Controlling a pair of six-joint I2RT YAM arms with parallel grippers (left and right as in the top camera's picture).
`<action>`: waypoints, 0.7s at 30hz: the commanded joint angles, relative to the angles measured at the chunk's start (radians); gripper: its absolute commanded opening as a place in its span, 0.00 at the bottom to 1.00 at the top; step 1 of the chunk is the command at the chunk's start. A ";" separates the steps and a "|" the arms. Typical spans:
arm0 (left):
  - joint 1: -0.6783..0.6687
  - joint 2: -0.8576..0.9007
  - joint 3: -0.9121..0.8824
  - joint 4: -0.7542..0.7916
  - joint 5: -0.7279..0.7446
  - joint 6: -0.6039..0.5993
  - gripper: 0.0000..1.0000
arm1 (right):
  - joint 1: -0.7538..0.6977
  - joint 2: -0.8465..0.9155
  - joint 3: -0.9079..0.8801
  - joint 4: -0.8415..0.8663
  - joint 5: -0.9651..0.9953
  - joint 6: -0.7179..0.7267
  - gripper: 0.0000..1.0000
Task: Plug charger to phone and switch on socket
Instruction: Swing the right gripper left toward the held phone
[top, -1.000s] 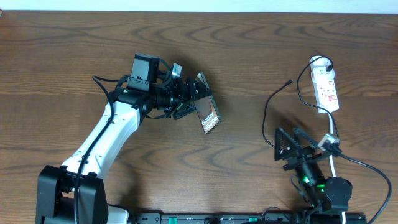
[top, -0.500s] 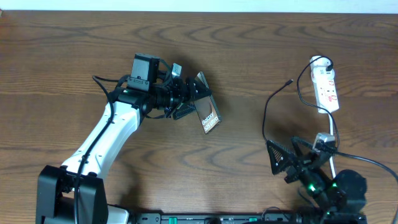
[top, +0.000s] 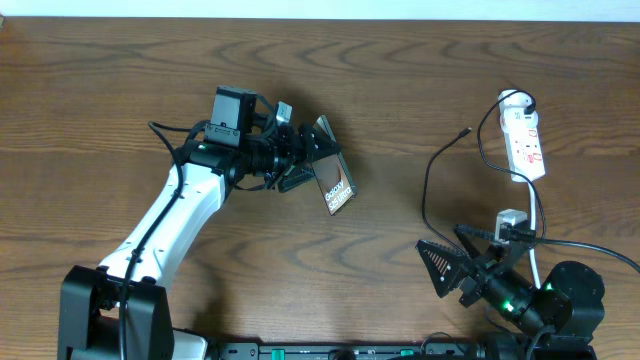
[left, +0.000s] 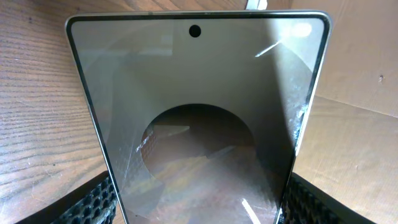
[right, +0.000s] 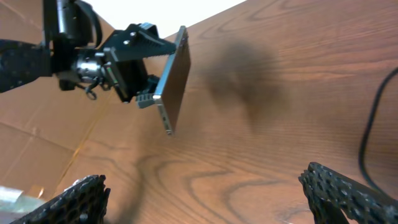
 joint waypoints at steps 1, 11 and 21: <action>0.005 -0.033 0.004 0.008 0.019 -0.017 0.59 | 0.005 0.003 0.023 0.006 -0.053 0.012 0.99; 0.005 -0.033 0.004 0.007 0.019 -0.027 0.60 | 0.066 0.165 0.036 0.100 -0.034 0.008 0.99; 0.005 -0.033 0.004 0.007 0.019 -0.036 0.60 | 0.288 0.422 0.233 -0.006 0.174 -0.132 0.99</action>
